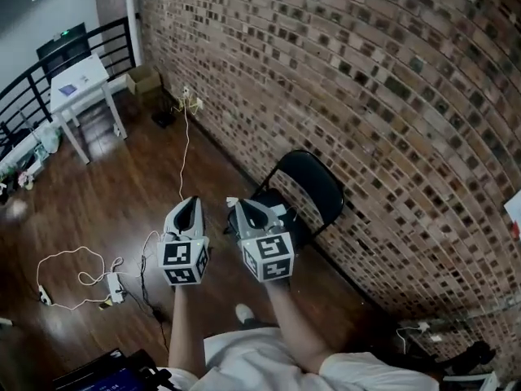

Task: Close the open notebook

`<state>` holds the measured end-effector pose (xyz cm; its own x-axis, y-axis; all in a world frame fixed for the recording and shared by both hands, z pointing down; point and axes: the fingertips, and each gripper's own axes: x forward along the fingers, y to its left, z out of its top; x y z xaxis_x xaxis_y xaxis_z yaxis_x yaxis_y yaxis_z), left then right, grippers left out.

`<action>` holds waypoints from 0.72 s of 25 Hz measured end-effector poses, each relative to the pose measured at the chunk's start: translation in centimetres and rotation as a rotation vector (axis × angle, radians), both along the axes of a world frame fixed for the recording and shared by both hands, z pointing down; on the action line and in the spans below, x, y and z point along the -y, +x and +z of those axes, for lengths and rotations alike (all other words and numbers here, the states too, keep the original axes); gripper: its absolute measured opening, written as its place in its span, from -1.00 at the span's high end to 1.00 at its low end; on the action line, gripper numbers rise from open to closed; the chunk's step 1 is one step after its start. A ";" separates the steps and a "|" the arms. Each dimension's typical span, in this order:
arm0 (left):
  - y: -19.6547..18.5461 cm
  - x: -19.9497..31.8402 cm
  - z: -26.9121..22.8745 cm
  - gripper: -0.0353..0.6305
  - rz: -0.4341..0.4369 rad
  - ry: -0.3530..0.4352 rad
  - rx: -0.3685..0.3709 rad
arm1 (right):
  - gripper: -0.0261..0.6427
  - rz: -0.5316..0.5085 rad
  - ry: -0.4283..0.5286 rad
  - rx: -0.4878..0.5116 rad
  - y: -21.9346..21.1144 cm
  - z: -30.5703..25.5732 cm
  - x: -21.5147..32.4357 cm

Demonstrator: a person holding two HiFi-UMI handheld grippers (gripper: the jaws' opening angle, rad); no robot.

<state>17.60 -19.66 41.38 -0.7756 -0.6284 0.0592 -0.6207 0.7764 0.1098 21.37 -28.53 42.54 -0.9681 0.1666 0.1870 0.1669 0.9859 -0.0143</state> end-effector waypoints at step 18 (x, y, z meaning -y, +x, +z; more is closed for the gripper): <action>-13.5 -13.1 0.2 0.87 -0.417 -0.007 0.012 | 0.96 -0.450 -0.021 -0.003 -18.0 1.5 -13.2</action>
